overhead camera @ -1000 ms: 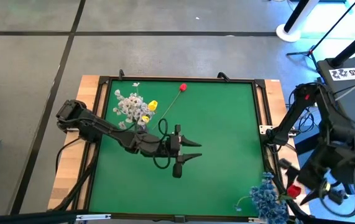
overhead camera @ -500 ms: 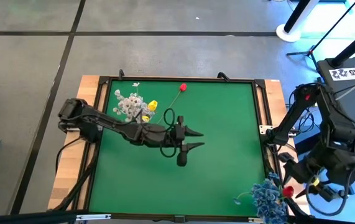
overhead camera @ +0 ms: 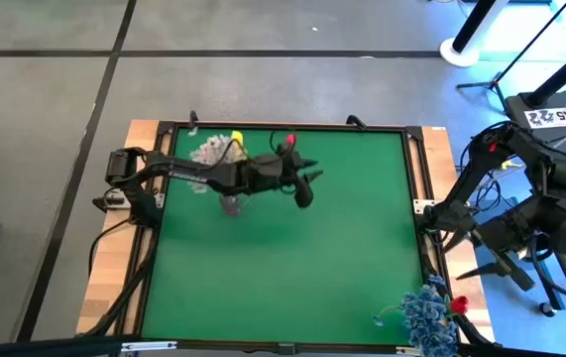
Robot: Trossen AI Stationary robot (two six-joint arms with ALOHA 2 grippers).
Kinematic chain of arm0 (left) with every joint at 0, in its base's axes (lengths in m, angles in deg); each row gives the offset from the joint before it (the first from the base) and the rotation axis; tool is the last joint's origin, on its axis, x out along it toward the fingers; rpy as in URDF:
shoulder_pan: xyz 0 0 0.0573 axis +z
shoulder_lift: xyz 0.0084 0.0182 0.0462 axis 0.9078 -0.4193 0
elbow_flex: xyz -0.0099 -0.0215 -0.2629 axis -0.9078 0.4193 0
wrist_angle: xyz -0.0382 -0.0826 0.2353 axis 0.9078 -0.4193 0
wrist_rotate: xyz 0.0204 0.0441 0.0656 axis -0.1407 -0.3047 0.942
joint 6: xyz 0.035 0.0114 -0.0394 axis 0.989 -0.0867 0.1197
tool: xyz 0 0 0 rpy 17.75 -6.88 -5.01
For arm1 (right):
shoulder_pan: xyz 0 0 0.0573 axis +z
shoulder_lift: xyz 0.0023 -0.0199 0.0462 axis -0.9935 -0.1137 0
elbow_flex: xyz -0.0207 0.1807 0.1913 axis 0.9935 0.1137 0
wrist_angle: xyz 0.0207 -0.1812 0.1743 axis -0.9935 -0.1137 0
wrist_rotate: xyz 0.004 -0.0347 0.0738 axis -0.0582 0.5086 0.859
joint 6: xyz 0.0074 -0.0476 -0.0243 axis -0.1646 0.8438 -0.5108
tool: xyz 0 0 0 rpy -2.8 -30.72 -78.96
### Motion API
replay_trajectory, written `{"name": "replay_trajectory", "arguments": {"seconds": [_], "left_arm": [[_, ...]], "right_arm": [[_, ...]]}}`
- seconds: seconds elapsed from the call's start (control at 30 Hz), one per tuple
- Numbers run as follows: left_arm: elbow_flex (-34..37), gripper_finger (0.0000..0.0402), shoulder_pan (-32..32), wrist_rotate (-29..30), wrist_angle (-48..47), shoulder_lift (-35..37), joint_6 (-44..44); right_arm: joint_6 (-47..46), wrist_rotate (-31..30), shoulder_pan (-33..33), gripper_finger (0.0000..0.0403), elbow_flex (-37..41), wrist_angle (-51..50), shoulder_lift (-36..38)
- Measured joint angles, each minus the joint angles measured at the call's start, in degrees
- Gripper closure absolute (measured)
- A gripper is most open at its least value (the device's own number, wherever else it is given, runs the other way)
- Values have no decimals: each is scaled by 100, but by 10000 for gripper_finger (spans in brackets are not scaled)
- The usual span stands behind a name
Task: Sort flowers into vase by color
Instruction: Put the red flower into the blue vase
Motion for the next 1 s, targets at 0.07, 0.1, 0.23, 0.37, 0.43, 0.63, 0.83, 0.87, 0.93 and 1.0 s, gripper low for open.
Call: {"name": "replay_trajectory", "arguments": {"seconds": [0.07,0.1,0.23,0.37,0.43,0.63,0.83,0.87,0.93,1.0], "left_arm": [[7,257,191,-81,-18,-45,-44],[7,257,227,-153,44,-45,-61],[2,257,94,-264,77,-34,-30],[3,257,-220,-215,196,-33,-9],[-12,257,-426,-203,333,-30,1],[-677,257,-1059,-560,441,-26,539],[-2025,257,-950,-584,-559,-24,1352],[-2276,257,-786,-591,-854,-24,1348],[-2707,257,-398,-744,-1336,-20,1347],[-2992,257,45,-1080,-1633,-15,1277]], "right_arm": [[56,-93,-77,166,1,-33,-10],[61,-97,-167,166,1,-50,-22],[67,-103,-511,166,1,-70,-42],[97,76,-792,166,1,-166,-46],[130,162,-908,166,1,-220,-46],[252,200,-1298,166,1,-452,-50],[418,227,-1515,166,1,-445,-50],[417,227,-1549,166,1,-443,-57],[417,227,-1650,166,1,-443,-91],[417,228,-1766,166,1,-438,-144]]}}
